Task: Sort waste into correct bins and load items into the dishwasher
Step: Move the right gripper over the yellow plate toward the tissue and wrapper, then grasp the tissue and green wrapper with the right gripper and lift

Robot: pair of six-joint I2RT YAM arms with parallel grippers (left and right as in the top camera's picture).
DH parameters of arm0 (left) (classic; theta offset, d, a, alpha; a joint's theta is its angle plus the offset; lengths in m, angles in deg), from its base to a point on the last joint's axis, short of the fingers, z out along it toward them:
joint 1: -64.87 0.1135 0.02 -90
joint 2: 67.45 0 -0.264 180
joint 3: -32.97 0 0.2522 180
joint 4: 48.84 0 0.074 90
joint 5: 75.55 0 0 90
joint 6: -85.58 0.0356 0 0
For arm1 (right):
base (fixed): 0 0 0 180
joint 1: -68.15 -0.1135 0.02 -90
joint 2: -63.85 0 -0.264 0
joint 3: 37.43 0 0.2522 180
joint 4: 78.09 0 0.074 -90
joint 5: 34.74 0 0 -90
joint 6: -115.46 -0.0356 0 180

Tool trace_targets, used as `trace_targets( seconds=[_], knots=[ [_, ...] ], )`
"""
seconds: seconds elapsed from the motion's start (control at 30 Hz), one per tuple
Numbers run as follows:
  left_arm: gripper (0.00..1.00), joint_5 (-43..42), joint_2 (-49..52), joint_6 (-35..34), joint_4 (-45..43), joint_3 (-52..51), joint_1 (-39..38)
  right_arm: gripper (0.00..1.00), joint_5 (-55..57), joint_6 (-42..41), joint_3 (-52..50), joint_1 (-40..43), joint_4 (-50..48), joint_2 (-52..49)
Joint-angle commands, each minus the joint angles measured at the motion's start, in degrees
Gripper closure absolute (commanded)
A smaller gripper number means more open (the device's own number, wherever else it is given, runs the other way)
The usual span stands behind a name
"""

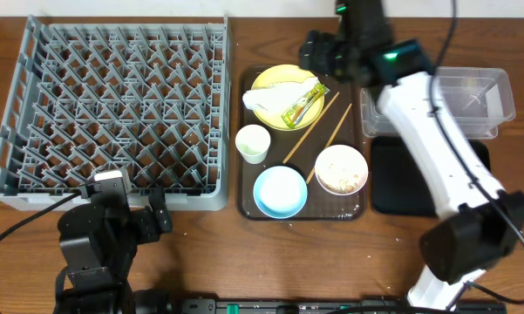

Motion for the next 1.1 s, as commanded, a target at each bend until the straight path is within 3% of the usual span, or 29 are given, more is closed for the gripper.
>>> trace_targets(
  seconds=[0.0, 0.4, 1.07],
  knots=[
    [0.07, -0.2, -0.1, 0.3, 0.2, 1.1, -0.1, 0.13, 12.4, -10.4, 1.2, -3.3, 0.2, -4.0],
    [0.07, -0.2, -0.1, 0.3, 0.2, 1.1, -0.1, 0.01, 7.1, -14.4, 1.2, -3.9, -4.0, -16.2],
    [0.07, -0.2, -0.1, 0.4, 0.2, 1.1, -0.1, 0.01, 4.7, -17.2, 7.5, -3.1, 0.2, -25.7]
  ],
)
